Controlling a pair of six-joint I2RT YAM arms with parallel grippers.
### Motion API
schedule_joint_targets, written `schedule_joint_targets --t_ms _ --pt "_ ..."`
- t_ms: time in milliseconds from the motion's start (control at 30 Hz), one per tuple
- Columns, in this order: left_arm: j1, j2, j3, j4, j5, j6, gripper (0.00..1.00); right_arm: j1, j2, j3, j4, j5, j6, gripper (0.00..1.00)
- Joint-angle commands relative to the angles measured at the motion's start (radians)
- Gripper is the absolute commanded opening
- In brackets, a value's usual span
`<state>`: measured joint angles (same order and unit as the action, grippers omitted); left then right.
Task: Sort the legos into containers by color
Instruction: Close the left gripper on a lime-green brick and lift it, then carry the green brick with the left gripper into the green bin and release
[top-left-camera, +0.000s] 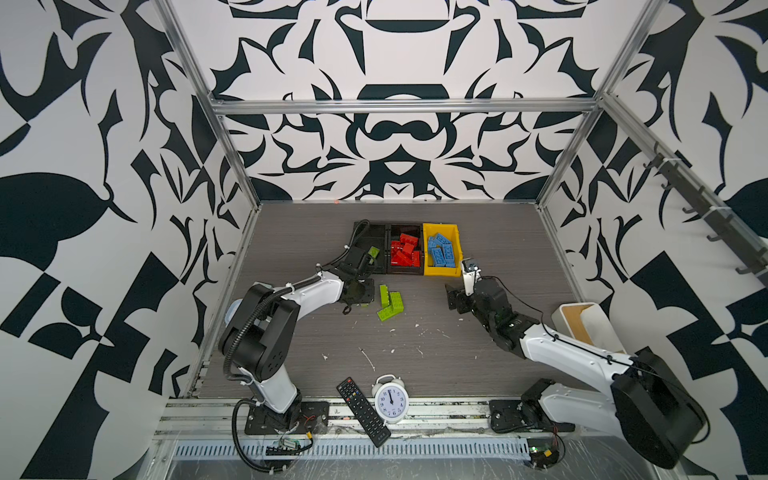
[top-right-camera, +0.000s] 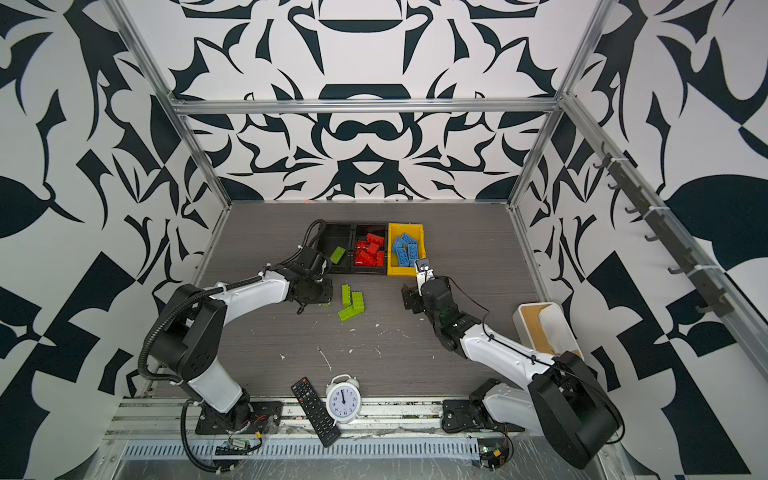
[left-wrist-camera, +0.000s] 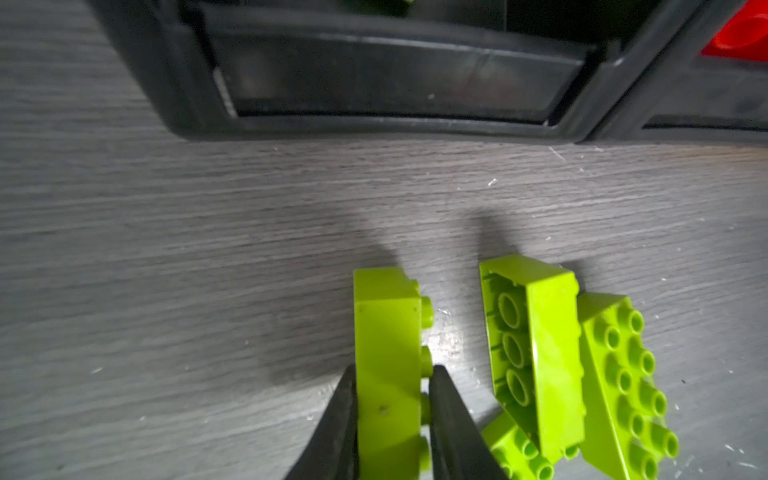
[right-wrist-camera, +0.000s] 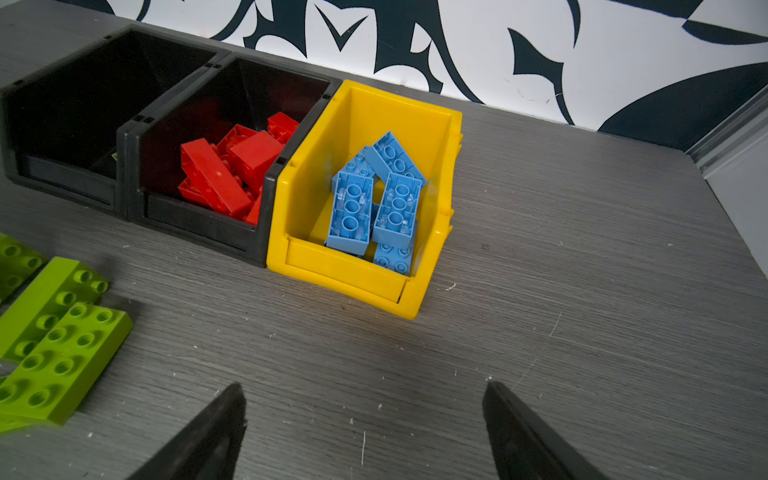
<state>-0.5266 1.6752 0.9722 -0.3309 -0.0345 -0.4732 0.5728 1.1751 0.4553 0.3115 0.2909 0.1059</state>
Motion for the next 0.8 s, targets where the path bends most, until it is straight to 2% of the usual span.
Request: schedule_joint_targets --t_ms 0,300,467,767 --pt "-0.001 -0.053 0.011 -0.031 -0.014 0.0 0.26 0.001 -0.008 0.036 0.014 -0.006 0.008 0.92" --pt "-0.001 -0.112 0.027 -0.064 -0.028 0.021 0.24 0.0 -0.007 0.036 0.014 -0.007 0.008 0.92" --pt "-0.001 -0.127 0.085 -0.071 -0.042 0.055 0.24 -0.001 -0.003 0.038 0.012 -0.012 0.01 0.92" --pt "0.03 -0.013 0.291 -0.065 -0.054 0.175 0.24 -0.001 -0.005 0.038 0.011 -0.01 0.009 0.92"
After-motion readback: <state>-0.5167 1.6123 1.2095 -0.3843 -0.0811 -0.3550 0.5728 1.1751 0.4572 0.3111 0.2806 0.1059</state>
